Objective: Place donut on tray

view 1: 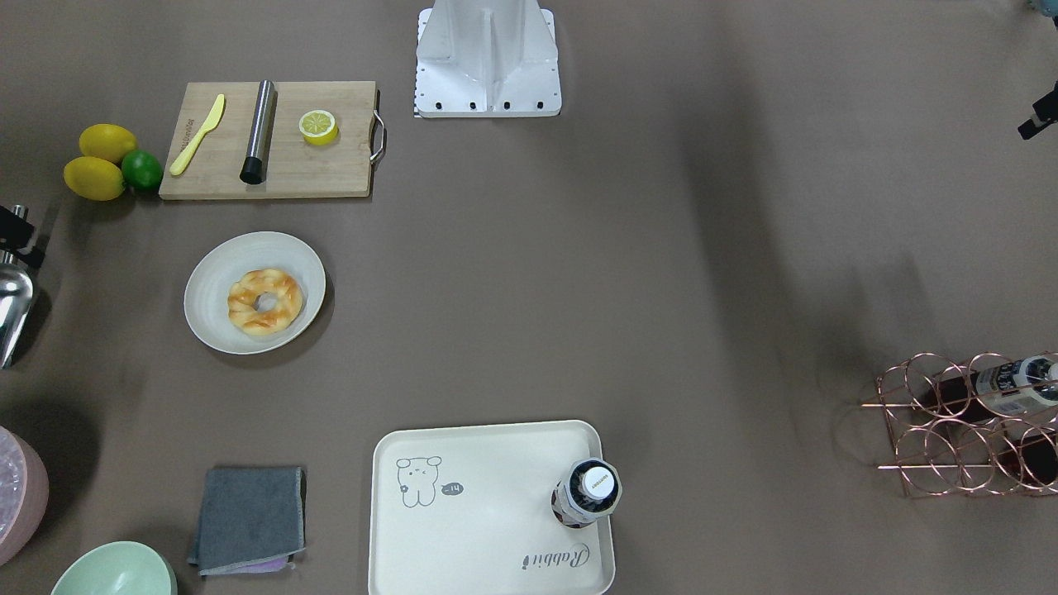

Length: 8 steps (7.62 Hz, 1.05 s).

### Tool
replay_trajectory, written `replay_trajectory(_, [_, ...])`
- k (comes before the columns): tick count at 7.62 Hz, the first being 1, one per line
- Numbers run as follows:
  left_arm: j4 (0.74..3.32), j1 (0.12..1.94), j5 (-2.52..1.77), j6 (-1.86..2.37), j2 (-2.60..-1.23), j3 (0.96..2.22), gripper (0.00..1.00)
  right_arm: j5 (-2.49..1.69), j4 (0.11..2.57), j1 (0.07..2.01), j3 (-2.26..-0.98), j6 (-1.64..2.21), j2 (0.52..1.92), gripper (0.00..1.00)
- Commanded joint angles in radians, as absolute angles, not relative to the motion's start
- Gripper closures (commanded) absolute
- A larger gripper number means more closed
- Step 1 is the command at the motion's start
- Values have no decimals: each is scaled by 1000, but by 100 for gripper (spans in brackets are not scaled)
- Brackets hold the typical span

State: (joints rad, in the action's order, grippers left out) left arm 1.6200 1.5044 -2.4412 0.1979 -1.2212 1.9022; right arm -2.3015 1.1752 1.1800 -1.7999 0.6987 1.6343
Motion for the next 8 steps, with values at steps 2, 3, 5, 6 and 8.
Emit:
replay_trajectory(2, [1620,1503,-2441,198,-1220,1901,1,-2180,802,927,-1634,1080,1554,1])
replay_trajectory(3, [1620,1503,-2442,198,-1221,1901,1,-2104,790,863,-1635,1154,1540,2])
replay_trajectory(5, [1620,1503,-2442,198,-1221,1899,1,-2072,764,815,-1644,1209,1540,21])
replay_trajectory(6, [1620,1503,-2442,198,-1220,1899,1,-2071,731,807,-1637,1210,1555,22])
replay_trajectory(8, [1620,1503,-2442,198,-1220,1899,1,-2065,710,793,-1637,1230,1581,37])
